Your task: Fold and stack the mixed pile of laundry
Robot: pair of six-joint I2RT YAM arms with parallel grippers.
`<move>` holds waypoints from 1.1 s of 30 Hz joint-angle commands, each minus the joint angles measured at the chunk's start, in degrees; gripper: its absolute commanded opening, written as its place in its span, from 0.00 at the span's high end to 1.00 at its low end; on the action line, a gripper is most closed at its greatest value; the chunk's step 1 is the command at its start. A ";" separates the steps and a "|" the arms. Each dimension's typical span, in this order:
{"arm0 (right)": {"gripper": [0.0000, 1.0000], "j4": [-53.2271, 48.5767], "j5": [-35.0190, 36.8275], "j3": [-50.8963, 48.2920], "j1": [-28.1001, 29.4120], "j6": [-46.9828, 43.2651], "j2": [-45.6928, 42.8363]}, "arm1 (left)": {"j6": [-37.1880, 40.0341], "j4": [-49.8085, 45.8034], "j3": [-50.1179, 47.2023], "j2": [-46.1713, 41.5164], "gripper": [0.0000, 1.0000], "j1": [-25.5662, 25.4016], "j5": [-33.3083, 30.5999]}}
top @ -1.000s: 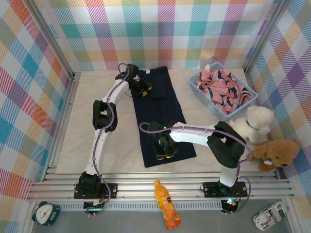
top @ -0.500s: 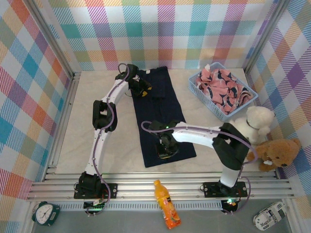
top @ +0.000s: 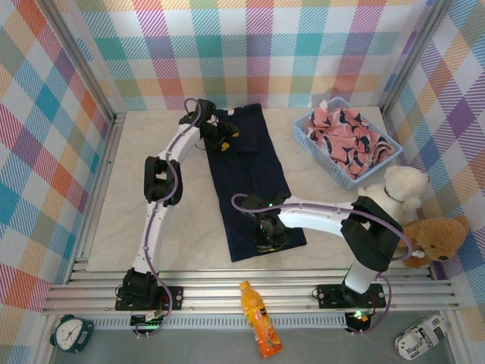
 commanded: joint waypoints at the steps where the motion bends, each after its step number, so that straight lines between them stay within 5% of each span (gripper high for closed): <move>1: 0.64 -2.49 1.16 1.56 0.00 0.75 -1.61 | 1.03 -6.89 -3.31 4.59 0.22 0.64 -1.98; 3: 0.55 -3.08 2.83 1.64 -0.16 0.85 -3.55 | 1.80 -7.10 -3.26 3.21 0.00 0.57 -1.61; 9: 0.43 -4.23 2.61 2.87 -6.17 -0.95 -6.00 | 5.68 -9.43 -3.24 -3.82 0.00 0.58 -3.15; 15: 0.33 -4.17 0.40 3.34 -18.34 -8.55 -7.91 | 10.83 -13.12 -8.53 -14.40 0.00 -0.36 -5.53; 20: 0.33 -3.89 -5.36 0.92 -28.22 -15.22 -7.82 | 10.17 -9.77 -28.82 -29.96 0.00 -3.62 -13.47; 24: 0.37 -2.92 -7.62 -2.59 -30.23 -18.94 -9.07 | 5.24 -6.34 -47.50 -43.14 0.00 -8.29 -19.50; 33: 0.41 0.80 -9.20 -14.52 -32.52 -19.41 -17.42 | -21.71 2.62 -84.11 -66.01 0.09 -27.43 -28.92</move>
